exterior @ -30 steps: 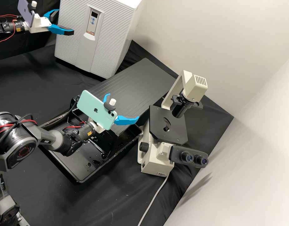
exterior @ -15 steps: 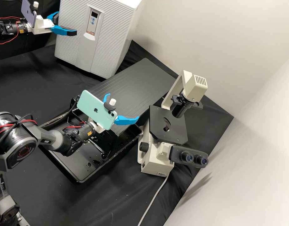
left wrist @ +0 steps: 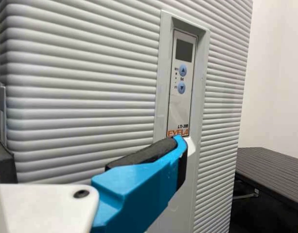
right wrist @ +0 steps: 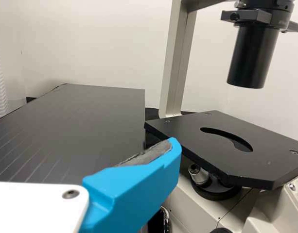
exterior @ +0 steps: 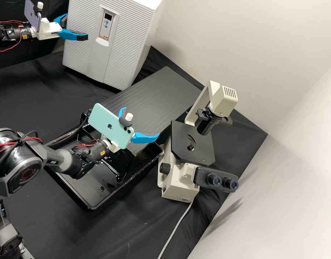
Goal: Open the incubator door
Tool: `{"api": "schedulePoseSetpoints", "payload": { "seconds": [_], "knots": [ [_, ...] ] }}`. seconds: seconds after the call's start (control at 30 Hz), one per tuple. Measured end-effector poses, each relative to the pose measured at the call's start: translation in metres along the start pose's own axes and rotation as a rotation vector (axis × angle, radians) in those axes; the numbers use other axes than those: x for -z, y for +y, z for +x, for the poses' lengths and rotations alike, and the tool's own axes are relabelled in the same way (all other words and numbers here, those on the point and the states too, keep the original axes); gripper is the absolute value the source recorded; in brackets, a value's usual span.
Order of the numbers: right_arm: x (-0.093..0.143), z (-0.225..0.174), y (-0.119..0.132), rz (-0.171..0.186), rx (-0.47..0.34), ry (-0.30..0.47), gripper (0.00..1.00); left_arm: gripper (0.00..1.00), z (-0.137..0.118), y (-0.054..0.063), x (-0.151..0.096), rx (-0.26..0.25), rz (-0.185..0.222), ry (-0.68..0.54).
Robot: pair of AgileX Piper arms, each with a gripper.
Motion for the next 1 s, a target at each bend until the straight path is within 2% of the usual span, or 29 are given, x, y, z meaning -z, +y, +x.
{"api": "schedulePoseSetpoints", "payload": {
  "seconds": [0.17, 0.47, 0.9, 0.93, 1.0],
  "knots": [
    [0.0, 0.0, 0.0, 0.0, 0.0, 0.0, 1.0, 1.0, -0.0018, -0.0025, 0.0, 0.008, -0.005, 0.004],
    [0.0, 0.0, 0.0, 0.0, 0.0, 0.0, 1.0, 1.0, -0.0036, 0.0049, -0.0084, 0.028, -0.008, 0.024],
    [0.0, 0.0, 0.0, 0.0, 0.0, 0.0, 1.0, 1.0, -0.0037, 0.0054, -0.0083, 0.031, -0.014, 0.028],
    [0.0, 0.0, 0.0, 0.0, 0.0, 0.0, 1.0, 0.0, -0.0037, 0.0054, -0.0083, 0.031, -0.014, 0.028],
    [0.0, 0.0, 0.0, 0.0, 0.0, 0.0, 1.0, 0.0, -0.0037, 0.0054, -0.0083, 0.031, -0.014, 0.028]
  ]
}}
